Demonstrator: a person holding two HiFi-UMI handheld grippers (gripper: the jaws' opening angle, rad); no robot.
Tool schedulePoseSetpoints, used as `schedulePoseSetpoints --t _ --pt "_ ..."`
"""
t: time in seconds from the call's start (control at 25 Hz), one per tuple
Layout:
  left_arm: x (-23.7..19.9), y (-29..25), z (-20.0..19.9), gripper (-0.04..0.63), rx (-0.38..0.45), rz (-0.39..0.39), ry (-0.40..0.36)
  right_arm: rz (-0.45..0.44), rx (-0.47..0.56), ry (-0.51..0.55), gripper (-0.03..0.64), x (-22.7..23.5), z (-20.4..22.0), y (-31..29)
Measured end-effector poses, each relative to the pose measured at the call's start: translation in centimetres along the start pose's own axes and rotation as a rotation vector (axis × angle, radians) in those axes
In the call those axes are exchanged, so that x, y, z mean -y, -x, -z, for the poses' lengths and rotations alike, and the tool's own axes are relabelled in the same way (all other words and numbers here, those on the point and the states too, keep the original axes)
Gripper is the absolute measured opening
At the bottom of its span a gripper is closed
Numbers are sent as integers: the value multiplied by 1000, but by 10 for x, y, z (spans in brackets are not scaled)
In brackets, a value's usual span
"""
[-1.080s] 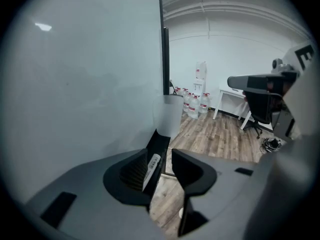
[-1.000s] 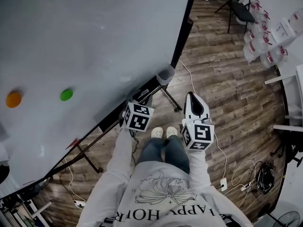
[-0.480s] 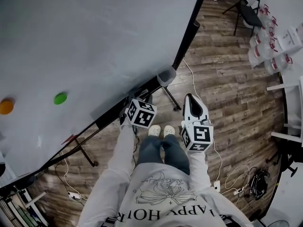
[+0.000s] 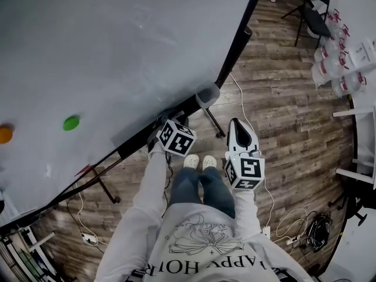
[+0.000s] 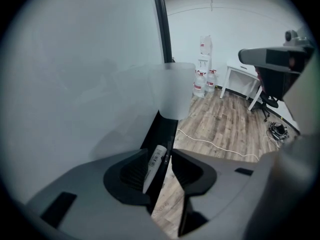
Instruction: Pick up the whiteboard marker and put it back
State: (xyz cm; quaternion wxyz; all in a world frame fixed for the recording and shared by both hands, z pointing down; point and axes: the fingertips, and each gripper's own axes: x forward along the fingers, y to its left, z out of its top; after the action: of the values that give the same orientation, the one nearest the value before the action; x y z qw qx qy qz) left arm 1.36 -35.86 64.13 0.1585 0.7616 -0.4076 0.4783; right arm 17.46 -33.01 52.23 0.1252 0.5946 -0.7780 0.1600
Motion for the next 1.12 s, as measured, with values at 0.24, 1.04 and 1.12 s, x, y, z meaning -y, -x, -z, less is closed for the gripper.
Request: schedulePoseSetpoints --t 0.24,1.04,1.12 --pt "2 -4 1 127 -23 17 -12 -5 -9 -10 9 3 3 -2" --pt "9 -2 0 75 -45 -43 -168 -2 6 -29 8 10 -3 -2" --pt "9 -2 0 75 -46 -41 -169 -2 9 -28 9 10 -5 -2"
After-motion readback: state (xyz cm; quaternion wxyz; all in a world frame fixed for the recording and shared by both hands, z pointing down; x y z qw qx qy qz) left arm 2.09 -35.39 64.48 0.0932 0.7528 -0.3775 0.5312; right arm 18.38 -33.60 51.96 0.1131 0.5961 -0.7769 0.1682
